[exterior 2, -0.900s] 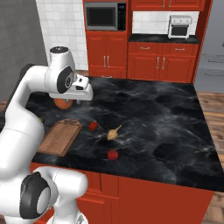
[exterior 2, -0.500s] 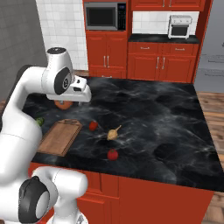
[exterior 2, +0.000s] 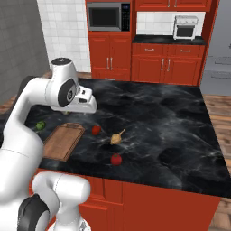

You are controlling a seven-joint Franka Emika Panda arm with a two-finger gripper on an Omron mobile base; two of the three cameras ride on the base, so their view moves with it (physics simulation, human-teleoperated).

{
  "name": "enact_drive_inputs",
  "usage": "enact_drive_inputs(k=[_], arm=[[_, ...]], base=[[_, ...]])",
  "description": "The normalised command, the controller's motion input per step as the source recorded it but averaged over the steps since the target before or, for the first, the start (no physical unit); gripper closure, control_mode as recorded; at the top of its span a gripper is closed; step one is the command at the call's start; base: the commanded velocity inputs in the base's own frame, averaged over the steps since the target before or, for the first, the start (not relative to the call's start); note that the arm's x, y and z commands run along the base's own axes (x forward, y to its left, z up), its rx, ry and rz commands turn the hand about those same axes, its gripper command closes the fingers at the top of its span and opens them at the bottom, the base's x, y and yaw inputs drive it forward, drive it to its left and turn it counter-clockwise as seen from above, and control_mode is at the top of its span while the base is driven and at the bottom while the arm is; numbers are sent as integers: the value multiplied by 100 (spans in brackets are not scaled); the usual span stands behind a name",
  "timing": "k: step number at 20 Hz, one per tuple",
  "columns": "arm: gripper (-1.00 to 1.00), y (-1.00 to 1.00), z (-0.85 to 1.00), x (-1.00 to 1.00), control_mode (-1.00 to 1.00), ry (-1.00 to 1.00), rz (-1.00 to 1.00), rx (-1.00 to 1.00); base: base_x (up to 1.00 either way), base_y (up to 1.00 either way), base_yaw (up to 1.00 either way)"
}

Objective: Place the avocado, onion, tomato, and bell pepper on the cutting board.

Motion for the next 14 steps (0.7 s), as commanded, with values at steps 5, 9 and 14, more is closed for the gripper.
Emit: enact_drive_inputs(k=[5, 9, 14], arm=[[-100, -5, -1, 0, -100, -1, 8, 0], [-100, -5, 0, 0, -100, -3, 9, -4], [-100, -26, -3, -3, -100, -1, 1, -13]], base=[[0, 0, 0], [0, 0, 0], [0, 0, 0]])
